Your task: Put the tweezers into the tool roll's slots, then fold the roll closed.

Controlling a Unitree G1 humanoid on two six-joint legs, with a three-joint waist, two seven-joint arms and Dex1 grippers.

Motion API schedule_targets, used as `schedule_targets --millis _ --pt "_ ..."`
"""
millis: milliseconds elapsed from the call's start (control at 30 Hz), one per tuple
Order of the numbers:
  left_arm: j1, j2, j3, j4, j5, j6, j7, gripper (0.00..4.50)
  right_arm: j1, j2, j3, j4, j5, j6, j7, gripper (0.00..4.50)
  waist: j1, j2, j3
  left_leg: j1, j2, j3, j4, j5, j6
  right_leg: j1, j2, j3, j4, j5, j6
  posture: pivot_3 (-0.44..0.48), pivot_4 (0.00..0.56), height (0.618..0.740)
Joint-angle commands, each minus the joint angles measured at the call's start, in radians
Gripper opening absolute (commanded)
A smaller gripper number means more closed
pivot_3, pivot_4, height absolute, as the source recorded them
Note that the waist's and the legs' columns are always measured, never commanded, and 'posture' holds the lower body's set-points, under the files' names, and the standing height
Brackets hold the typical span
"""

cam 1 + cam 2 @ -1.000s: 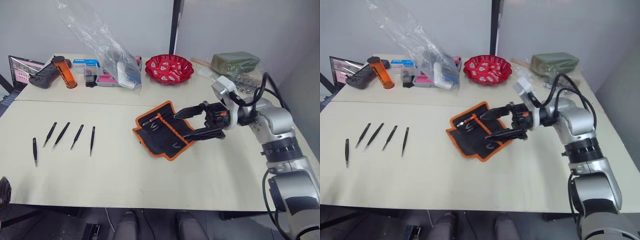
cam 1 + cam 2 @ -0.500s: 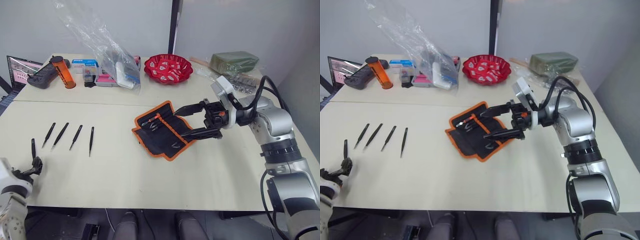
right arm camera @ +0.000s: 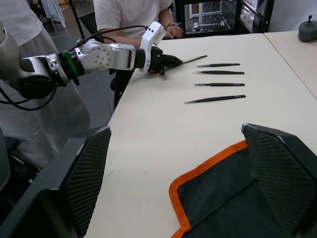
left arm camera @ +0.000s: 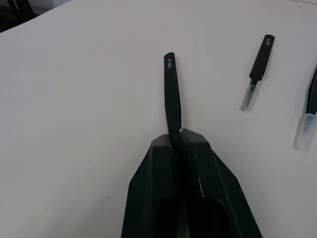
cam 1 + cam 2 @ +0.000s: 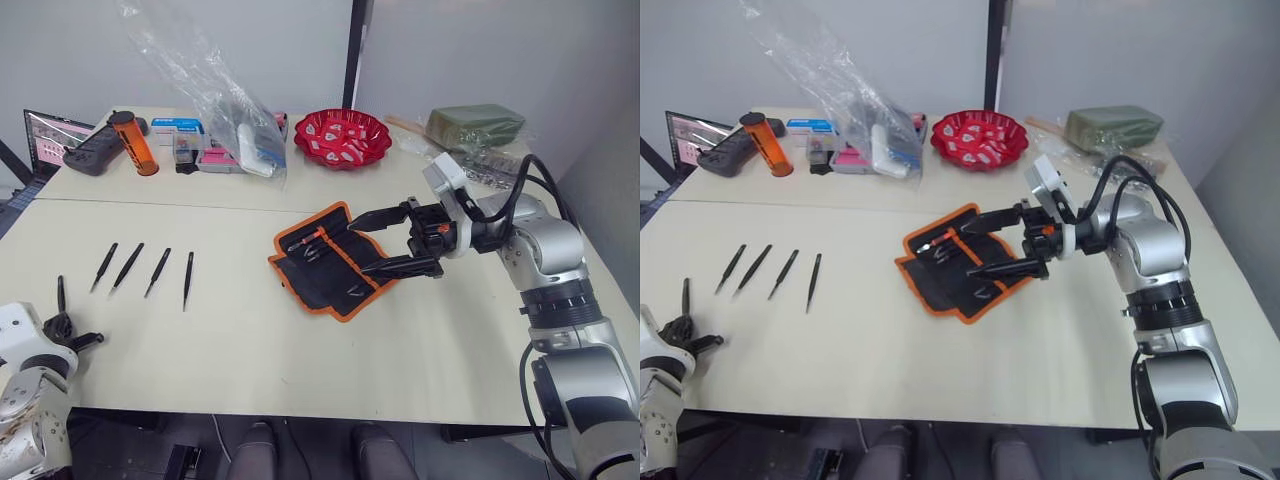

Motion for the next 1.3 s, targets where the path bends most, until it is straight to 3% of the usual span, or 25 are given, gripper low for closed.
schedule_targets --millis 33,300,567,767,1000,1300 --pt "0.029 0.001 0.036 -0.021 -0.019 -0.003 -0.011 0.01 0.003 -0.007 -0.04 -0.022 0.0 -0.024 -0.001 4.5 -0.002 0.0 0.0 0.0 0.0 0.0 0.0 0.0 0.0 0.0 0.0 0.0 0.0 0.0 0.0 0.0 0.15 0.74" --pt "0.052 0.034 0.06 -0.105 -0.041 0.008 -0.029 0.01 0.013 -0.003 -0.039 -0.025 0.001 -0.032 -0.012 4.5 -0.001 0.0 0.0 0.0 0.0 0.0 0.0 0.0 0.0 0.0 0.0 0.0 0.0 0.0 0.0 0.0 0.15 0.74" --pt "0.129 0.139 -0.018 -0.342 -0.096 -0.029 -0.291 0.01 0.051 -0.01 -0.057 -0.064 0.007 -0.015 -0.053 4.5 0.004 -0.001 0.0 0.0 0.0 0.0 0.0 0.0 0.0 0.0 0.0 0.0 -0.001 0.0 0.0 0.0 0.15 0.74" --pt "0.042 0.292 -0.135 -0.391 -0.148 0.067 -0.441 0.01 0.115 -0.019 -0.079 -0.121 -0.01 -0.011 -0.141 4.5 0.002 -0.001 0.0 0.0 0.0 0.001 0.0 0.0 0.0 0.0 0.0 0.0 -0.001 0.0 0.0 0.0 0.15 0.74" --pt "-0.071 0.407 -0.268 -0.391 -0.168 0.147 -0.574 0.01 0.209 -0.013 -0.075 -0.172 -0.061 -0.006 -0.282 4.5 -0.001 -0.001 0.001 0.0 0.0 0.001 0.0 0.0 0.0 -0.001 0.0 0.0 -0.001 0.0 0.0 0.0 0.15 0.74" --pt "-0.192 0.444 -0.396 -0.349 -0.139 0.143 -0.696 0.0 0.296 0.136 -0.073 -0.062 -0.197 -0.101 -0.546 1.6 -0.003 -0.001 0.001 0.0 0.0 0.0 0.0 0.0 0.0 0.0 0.0 0.0 0.0 0.0 0.0 0.0 0.15 0.74"
